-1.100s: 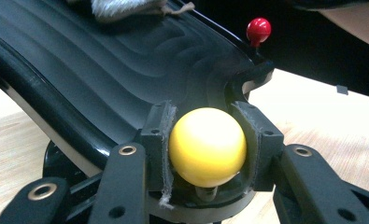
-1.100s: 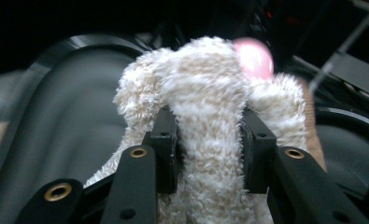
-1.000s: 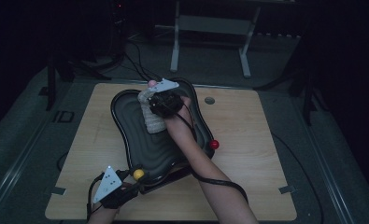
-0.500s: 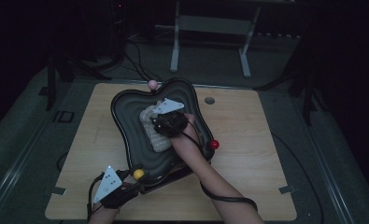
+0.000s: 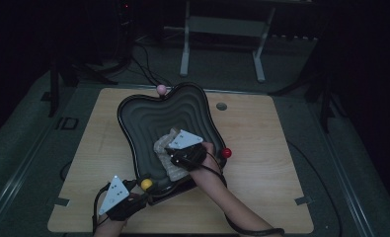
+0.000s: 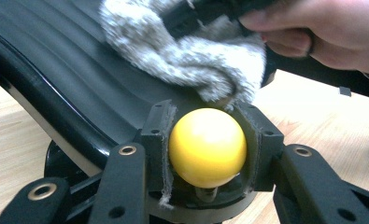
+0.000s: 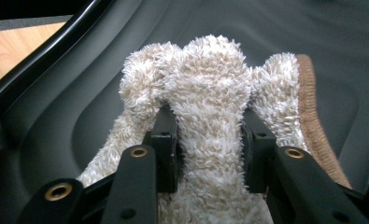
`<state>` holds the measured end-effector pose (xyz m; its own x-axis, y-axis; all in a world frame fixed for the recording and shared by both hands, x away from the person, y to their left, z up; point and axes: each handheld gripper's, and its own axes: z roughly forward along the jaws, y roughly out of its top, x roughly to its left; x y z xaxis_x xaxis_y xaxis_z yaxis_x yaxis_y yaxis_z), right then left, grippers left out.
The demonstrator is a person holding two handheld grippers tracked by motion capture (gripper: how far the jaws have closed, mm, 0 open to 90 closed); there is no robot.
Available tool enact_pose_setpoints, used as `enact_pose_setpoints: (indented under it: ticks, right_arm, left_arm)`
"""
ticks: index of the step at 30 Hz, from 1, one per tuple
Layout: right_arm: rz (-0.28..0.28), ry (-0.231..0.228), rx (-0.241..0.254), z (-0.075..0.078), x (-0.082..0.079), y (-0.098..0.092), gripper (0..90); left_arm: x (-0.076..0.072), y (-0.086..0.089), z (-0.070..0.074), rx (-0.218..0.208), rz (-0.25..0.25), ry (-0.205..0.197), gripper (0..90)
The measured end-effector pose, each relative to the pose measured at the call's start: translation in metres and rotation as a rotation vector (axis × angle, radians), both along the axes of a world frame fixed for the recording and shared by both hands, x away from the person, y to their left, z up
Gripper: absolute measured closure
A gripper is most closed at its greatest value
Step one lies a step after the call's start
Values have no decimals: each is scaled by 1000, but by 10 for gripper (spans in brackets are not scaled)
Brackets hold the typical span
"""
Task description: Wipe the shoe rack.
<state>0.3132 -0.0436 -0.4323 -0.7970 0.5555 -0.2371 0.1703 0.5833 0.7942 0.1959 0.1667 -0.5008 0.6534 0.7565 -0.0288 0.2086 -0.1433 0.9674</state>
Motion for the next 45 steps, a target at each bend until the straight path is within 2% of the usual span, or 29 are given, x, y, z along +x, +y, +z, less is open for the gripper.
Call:
enact_pose_setpoints:
  ticks: [11, 15, 24, 28, 30, 34, 36, 38, 42, 45]
  right_arm:
    - [32, 17, -33, -15, -28, -18, 664]
    - [47, 6, -56, -18, -35, -22, 664]
    - [20, 23, -27, -19, -27, -24, 659]
    - [16, 69, 4, -14, -20, -26, 655]
    - [12, 83, 41, -5, -13, -26, 654]
    - [-5, 66, 129, 28, 11, -19, 654]
    - [-11, 61, 145, 34, 16, -16, 654]
    - [-26, 57, 194, 52, 34, -5, 653]
    - [-64, 25, 197, 71, 61, 20, 646]
    - [-129, 27, 168, 72, 82, 34, 644]
  left_arm:
    - [0, -1, 0, 6, 5, 2, 592]
    - [0, -1, 0, 2, 2, 3, 591]
    - [12, -2, 2, 11, 4, 14, 591]
    - [13, -1, -1, -18, -5, -3, 591]
    - [13, 0, -1, -11, -10, -1, 591]
    - [14, 0, -1, -11, -12, -2, 591]
    - [14, 0, -1, -13, -13, -2, 592]
    - [14, 0, -1, -12, -15, -4, 592]
    - [13, 0, -2, -14, -13, -7, 592]
    - [13, 1, -2, -26, -18, -5, 592]
